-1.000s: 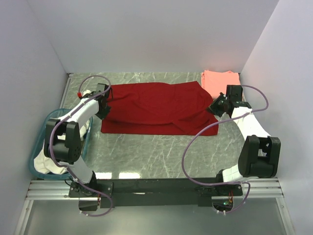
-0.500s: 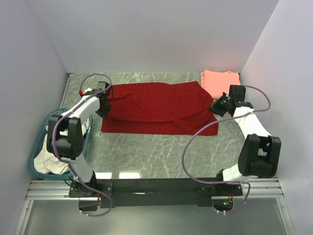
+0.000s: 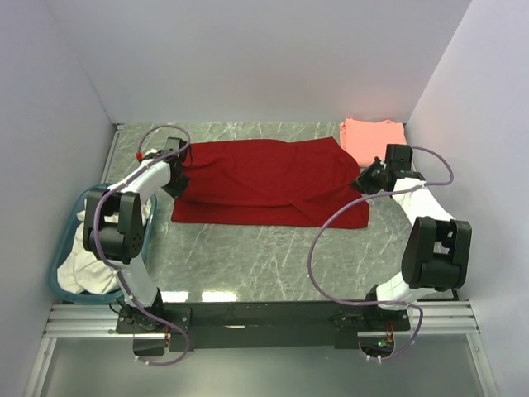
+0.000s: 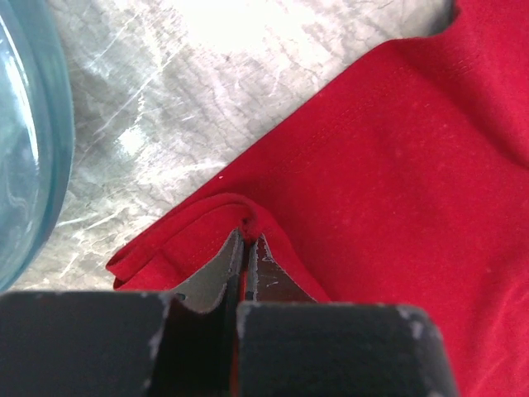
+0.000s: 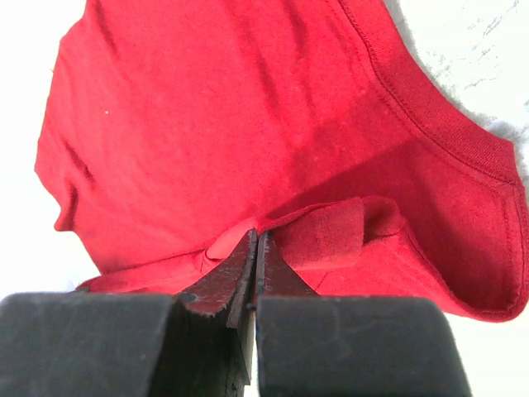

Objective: Fold and stack the t-shirts
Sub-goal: Fold the tshirt

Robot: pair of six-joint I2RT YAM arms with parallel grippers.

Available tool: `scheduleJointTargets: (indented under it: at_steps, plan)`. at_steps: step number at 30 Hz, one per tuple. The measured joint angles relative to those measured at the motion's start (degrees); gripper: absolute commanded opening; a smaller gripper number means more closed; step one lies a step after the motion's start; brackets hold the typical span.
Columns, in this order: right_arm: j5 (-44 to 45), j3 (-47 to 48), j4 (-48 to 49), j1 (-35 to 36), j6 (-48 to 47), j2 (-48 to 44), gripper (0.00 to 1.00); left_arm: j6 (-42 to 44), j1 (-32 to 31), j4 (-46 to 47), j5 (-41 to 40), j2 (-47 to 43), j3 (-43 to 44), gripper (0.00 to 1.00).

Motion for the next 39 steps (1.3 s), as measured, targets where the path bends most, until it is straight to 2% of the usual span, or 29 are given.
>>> scheduleJointTargets:
  at_steps: [16, 27, 30, 31, 32, 34, 35, 36, 38, 39]
  plan:
    - [-1.6, 4.2, 1.7, -0.1, 0.4, 9.3, 0.0, 3.5, 2.2, 2.9, 3.7, 1.2, 1.2, 0.02]
    - [-1.6, 5.6, 1.7, -0.5, 0.4, 10.4, 0.0, 6.3, 3.3, 6.0, 7.5, 3.1, 1.2, 0.04]
    - [-2.1, 6.4, 1.5, -0.9, 0.3, 11.4, 0.11, 7.2, 3.5, 8.2, 9.2, 3.1, 1.2, 0.07]
    - [-2.4, 7.1, 1.4, -1.0, 0.1, 12.2, 0.23, 7.5, 3.5, 8.5, 9.7, 3.1, 1.2, 0.15]
    - [-2.5, 7.6, 1.4, -1.1, 0.0, 12.6, 0.3, 8.0, 3.5, 8.8, 10.2, 3.1, 1.2, 0.21]
    - [-2.6, 8.7, 1.0, -1.2, -0.9, 13.5, 0.43, 8.5, 3.7, 9.3, 10.9, 3.1, 1.2, 0.39]
    - [-2.6, 9.3, 0.6, -1.2, -1.1, 13.6, 0.45, 8.9, 3.7, 9.6, 11.3, 3.1, 1.2, 0.57]
    - [-2.5, 9.7, 0.4, -1.2, -1.7, 13.6, 0.47, 9.4, 3.7, 9.8, 11.7, 3.1, 1.2, 0.67]
    - [-2.3, 10.5, 0.0, -1.2, -2.3, 13.5, 0.49, 9.6, 3.7, 10.4, 12.2, 2.8, 0.9, 0.81]
    - [-2.0, 10.6, -0.1, -1.2, -2.6, 13.3, 0.49, 9.8, 3.8, 10.6, 12.6, 2.3, 0.5, 0.82]
